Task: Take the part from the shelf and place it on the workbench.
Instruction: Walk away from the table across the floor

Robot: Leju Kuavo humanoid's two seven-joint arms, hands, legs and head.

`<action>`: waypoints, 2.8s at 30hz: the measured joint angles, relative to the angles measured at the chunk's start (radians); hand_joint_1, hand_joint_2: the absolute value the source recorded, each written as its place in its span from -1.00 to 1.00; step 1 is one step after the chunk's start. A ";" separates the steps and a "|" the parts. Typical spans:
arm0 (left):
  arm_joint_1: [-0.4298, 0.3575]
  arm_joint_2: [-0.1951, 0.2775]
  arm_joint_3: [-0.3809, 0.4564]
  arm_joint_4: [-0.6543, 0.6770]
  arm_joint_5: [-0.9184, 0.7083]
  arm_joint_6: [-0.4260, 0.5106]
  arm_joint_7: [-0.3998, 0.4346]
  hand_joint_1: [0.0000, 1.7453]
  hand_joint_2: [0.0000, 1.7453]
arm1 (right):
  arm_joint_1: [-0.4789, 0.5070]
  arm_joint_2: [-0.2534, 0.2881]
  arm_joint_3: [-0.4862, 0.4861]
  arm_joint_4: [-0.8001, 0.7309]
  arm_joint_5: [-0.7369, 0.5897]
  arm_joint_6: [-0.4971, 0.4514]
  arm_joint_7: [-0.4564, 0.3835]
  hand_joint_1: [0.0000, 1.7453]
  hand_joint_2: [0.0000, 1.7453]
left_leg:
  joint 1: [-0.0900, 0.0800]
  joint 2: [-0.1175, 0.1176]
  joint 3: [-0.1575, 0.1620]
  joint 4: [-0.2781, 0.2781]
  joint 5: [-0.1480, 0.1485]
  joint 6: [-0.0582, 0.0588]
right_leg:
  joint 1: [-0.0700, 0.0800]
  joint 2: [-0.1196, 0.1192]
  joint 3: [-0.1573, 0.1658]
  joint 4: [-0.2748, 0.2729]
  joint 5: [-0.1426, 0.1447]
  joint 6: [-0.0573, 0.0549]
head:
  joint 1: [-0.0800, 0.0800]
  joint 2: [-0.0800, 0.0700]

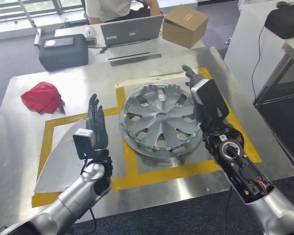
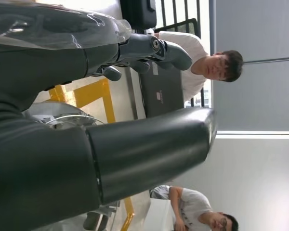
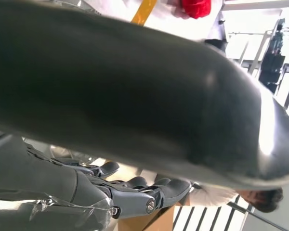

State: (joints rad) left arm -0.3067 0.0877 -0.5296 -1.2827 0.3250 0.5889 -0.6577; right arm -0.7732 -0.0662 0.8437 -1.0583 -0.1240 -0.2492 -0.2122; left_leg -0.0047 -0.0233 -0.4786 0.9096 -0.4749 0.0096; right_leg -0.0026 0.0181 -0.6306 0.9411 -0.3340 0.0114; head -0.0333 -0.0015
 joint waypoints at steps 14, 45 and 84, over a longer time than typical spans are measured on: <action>0.015 0.003 0.000 -0.009 -0.035 0.013 0.000 -1.00 -1.00 | 0.135 -0.024 0.014 -0.188 0.013 -0.010 -0.028 -1.00 -1.00 | -0.001 0.000 -0.001 0.002 -0.001 0.001 | -0.001 0.000 0.000 -0.001 0.001 0.001 | 0.000 0.000; 0.001 -0.016 0.000 -0.009 -0.035 0.002 0.000 -1.00 -1.00 | 0.241 -0.064 -0.022 -0.282 0.028 -0.013 -0.031 -1.00 -1.00 | 0.027 0.018 -0.180 0.350 -0.134 -0.027 | -0.008 -0.009 0.006 0.026 -0.033 -0.002 | -0.012 0.000; -0.016 -0.027 0.000 -0.003 -0.028 0.006 0.000 -1.00 -1.00 | 0.261 -0.077 -0.052 -0.310 0.063 0.004 -0.021 -1.00 -1.00 | 0.006 0.016 -0.045 0.037 0.023 0.002 | -0.001 -0.012 0.031 0.010 -0.034 0.014 | -0.013 0.000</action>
State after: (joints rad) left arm -0.3229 0.0612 -0.5299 -1.2856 0.2966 0.5944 -0.6580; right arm -0.5118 -0.1435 0.7919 -1.3682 -0.0607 -0.2456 -0.2336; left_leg 0.0011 -0.0075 -0.5236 0.9463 -0.4522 0.0121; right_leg -0.0037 0.0056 -0.5994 0.9507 -0.3675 0.0258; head -0.0462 -0.0015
